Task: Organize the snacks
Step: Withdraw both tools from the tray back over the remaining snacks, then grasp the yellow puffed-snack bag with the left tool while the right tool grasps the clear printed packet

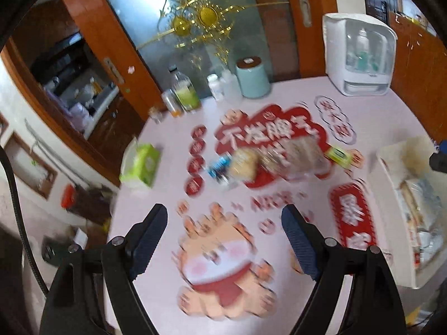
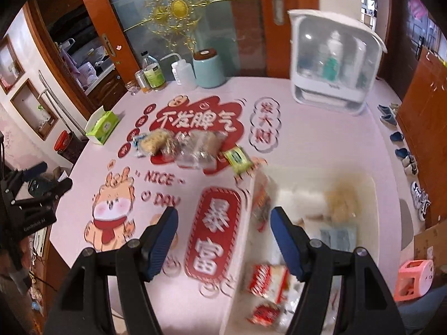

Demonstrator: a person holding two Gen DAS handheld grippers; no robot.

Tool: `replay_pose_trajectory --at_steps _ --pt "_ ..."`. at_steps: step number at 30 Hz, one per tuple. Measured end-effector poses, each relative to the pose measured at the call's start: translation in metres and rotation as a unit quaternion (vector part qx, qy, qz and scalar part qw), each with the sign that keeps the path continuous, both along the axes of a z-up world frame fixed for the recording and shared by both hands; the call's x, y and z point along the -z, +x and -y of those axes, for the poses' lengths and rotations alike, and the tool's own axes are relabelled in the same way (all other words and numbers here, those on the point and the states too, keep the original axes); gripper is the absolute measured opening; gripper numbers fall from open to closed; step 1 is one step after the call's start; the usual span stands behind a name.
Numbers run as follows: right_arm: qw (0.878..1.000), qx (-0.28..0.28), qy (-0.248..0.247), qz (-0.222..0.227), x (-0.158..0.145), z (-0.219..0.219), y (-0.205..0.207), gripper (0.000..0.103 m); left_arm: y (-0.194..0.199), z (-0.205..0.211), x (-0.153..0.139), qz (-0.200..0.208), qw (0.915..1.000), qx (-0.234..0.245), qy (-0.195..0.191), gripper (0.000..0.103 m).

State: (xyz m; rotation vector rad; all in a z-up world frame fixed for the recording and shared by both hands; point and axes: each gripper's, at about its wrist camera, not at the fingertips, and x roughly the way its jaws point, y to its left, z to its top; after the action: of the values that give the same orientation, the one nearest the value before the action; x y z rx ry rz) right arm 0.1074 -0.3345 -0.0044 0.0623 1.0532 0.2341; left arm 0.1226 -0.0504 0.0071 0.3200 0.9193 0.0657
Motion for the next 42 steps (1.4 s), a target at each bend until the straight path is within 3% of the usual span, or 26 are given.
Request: replay_pose_trajectory --at_steps 7,11,16,20,25,35,39,42 --pt "0.999 0.039 0.009 -0.023 -0.003 -0.048 0.089 0.069 0.106 -0.045 -0.001 -0.012 0.9991 0.041 -0.006 0.084" --pt "0.997 0.061 0.001 -0.051 0.031 -0.073 0.148 0.069 0.165 -0.052 0.036 -0.05 0.9963 0.065 -0.026 0.084" --pt "0.992 0.08 -0.014 -0.1 0.084 -0.096 0.19 0.069 0.216 -0.048 0.108 -0.138 0.9856 0.072 -0.066 0.084" --pt "0.985 0.088 -0.023 -0.149 0.127 -0.109 0.209 0.069 0.237 -0.039 0.157 -0.189 0.9756 0.079 -0.079 0.083" --pt "0.978 0.1 -0.034 -0.18 0.165 -0.113 0.221 0.069 0.255 -0.03 0.198 -0.228 0.9656 0.078 -0.098 0.083" --pt "0.974 0.09 -0.014 -0.209 0.208 -0.122 0.236 0.073 0.269 -0.024 0.24 -0.261 0.9556 0.077 -0.113 0.083" --pt "0.975 0.078 -0.031 -0.207 0.212 -0.126 0.24 0.076 0.268 -0.021 0.243 -0.257 0.9558 0.084 -0.114 0.075" --pt "0.974 0.076 -0.034 -0.211 0.216 -0.124 0.243 0.078 0.266 -0.015 0.244 -0.264 0.9522 0.098 -0.118 0.059"
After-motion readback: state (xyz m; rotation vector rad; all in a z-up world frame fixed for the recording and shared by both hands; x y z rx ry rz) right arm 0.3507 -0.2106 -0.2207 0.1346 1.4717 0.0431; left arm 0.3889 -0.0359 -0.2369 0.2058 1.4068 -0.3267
